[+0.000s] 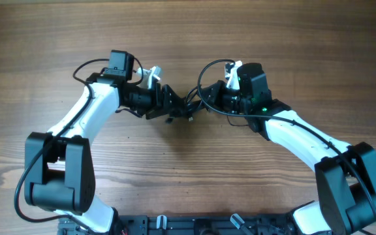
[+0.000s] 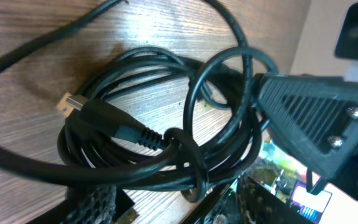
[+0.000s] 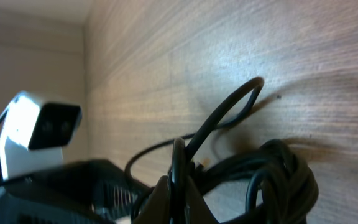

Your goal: Untangle cables

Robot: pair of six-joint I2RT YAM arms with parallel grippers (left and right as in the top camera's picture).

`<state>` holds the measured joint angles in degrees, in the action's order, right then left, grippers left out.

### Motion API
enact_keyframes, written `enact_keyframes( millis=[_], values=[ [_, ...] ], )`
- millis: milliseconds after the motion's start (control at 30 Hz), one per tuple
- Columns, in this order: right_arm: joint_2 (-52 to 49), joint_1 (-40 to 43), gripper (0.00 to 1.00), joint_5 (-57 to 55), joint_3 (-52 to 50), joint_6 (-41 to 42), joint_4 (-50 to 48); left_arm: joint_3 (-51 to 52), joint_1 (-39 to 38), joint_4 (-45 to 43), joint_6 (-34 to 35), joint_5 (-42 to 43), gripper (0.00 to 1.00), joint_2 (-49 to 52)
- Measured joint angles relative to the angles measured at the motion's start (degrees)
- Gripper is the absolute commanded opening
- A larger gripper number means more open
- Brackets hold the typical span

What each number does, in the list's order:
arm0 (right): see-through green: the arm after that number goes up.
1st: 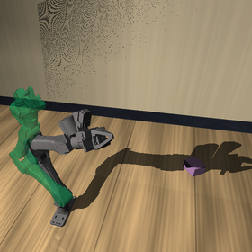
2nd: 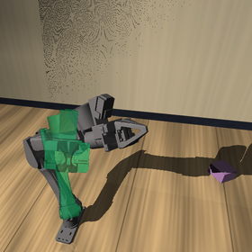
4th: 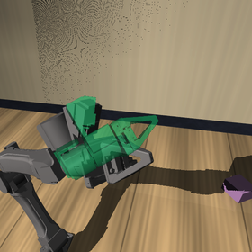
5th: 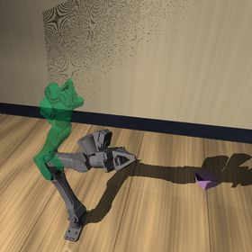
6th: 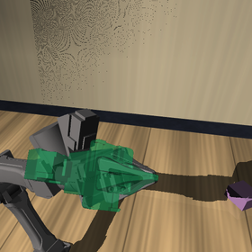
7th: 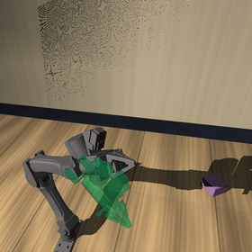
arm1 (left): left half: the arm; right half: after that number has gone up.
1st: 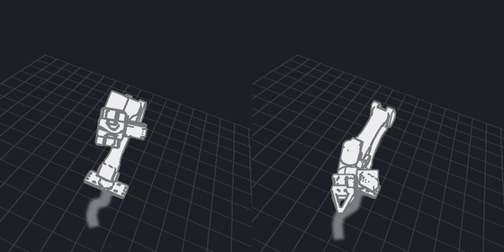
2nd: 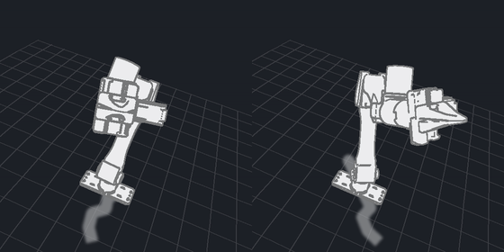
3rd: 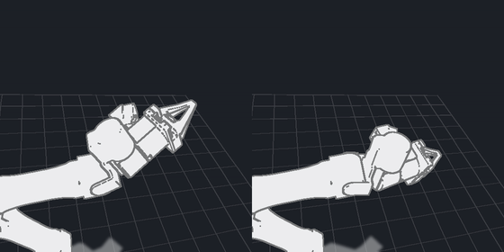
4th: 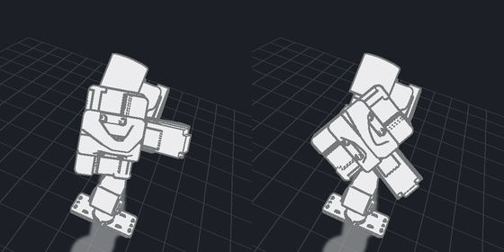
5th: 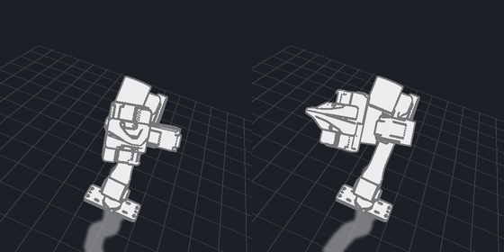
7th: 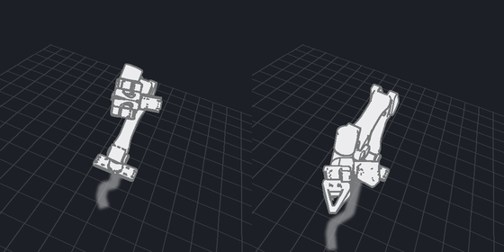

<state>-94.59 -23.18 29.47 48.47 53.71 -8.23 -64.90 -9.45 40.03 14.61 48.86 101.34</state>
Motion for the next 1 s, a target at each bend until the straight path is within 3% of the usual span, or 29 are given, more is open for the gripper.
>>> enact_keyframes(
  millis=[67,100,133,333,467,633,833,1000],
  values=[
    [-0.02,0.0,0.04,-1.66,0.0,0.59,-0.37,0.0,-0.98,-0.74,0.59,-0.96,0.19,0.33],
    [-0.02,0.0,0.04,-2.25,0.0,0.72,-0.35,-0.02,-1.46,-1.09,0.96,-0.85,0.07,0.92],
    [-0.02,-0.04,0.04,-2.56,0.0,0.72,-0.35,-0.02,-1.7,-1.29,0.94,-0.74,0.04,1.51],
    [-0.02,-0.79,0.04,-9.92,0.0,0.22,-0.2,-0.28,-1.88,-2.34,1.64,3.04,0.04,5.14],
    [-0.24,-2.27,0.04,-13.68,0.0,-5.35,-0.74,-0.35,-2.19,-2.58,1.62,3.32,0.04,6.88],
    [-6.51,-4.68,0.04,-16.61,-0.02,-11.23,-12.98,-0.37,-3.1,-4.13,1.64,1.36,0.04,7.26],
    [-9.66,-3.23,0.04,-6.56,-1.25,-9.94,-29.05,-1.33,-4.85,-4.33,2.69,-1.99,0.04,7.89],
    [-11.28,5.35,0.04,18.05,-2.49,-2.47,-47.8,-3.06,-5.2,-5.68,3.39,-0.92,0.04,9.73]
  ],
)
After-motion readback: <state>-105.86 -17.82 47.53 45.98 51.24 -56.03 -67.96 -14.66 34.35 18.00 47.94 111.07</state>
